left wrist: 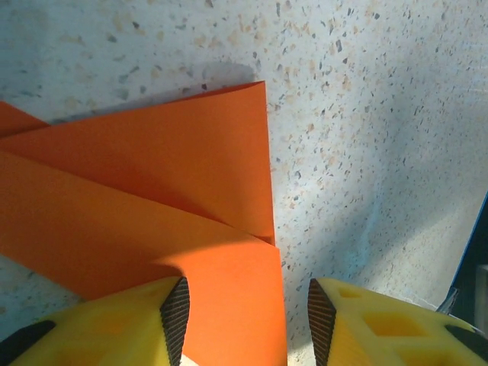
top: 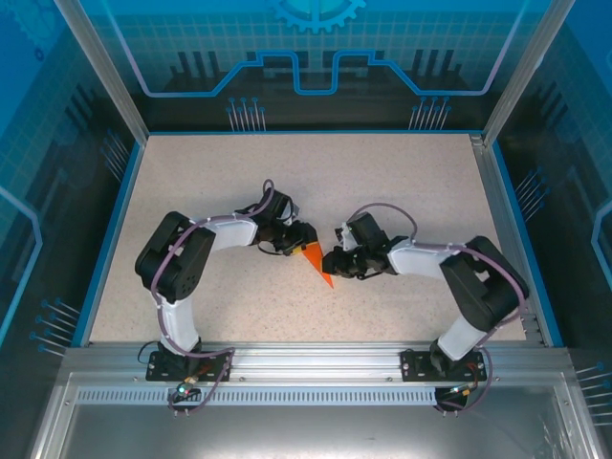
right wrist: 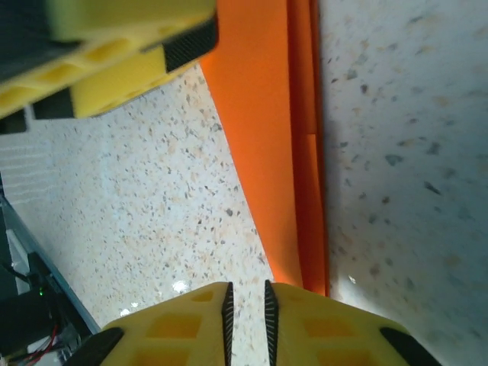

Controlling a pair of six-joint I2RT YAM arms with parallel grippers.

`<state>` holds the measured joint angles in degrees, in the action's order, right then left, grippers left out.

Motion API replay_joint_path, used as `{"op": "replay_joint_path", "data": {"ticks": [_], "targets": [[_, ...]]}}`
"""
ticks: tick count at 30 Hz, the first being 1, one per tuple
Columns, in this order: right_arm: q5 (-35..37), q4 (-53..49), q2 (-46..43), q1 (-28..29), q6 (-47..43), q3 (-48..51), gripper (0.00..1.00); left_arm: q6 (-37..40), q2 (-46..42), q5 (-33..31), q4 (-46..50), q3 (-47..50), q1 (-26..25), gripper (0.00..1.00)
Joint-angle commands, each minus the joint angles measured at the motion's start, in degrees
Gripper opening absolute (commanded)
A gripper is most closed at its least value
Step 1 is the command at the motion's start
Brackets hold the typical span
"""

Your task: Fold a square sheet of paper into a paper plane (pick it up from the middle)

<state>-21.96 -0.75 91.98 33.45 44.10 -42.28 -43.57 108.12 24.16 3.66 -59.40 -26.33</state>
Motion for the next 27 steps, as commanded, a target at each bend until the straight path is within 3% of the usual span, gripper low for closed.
{"op": "replay_joint_path", "data": {"ticks": [1, 8, 14, 19, 27], "targets": [[5.7, -6.6, -5.0, -2.7, -3.3, 1.6, 0.24, -0.4, -1.6, -1.4, 2.5, -0.7, -0.4, 0.51], [9.1, -5.5, -8.9, -6.3, -2.2, 5.6, 0.35, 4.1, -6.3, -15.3, 20.4, -7.7, -4.5, 0.60], [8.2, -1.6, -8.2, -6.2, -0.9, 7.1, 0.39, 3.9, -5.1, -22.6, 30.3, -12.8, -8.4, 0.66], [5.9, 1.9, -6.4, -6.0, 0.1, 7.3, 0.39, 3.0, -2.6, -26.3, 35.6, -17.5, -10.1, 0.70], [3.6, 4.6, -5.0, -5.1, 0.2, 7.2, 0.42, 2.0, 1.4, -27.2, 38.6, -22.0, -10.2, 0.74]]}}
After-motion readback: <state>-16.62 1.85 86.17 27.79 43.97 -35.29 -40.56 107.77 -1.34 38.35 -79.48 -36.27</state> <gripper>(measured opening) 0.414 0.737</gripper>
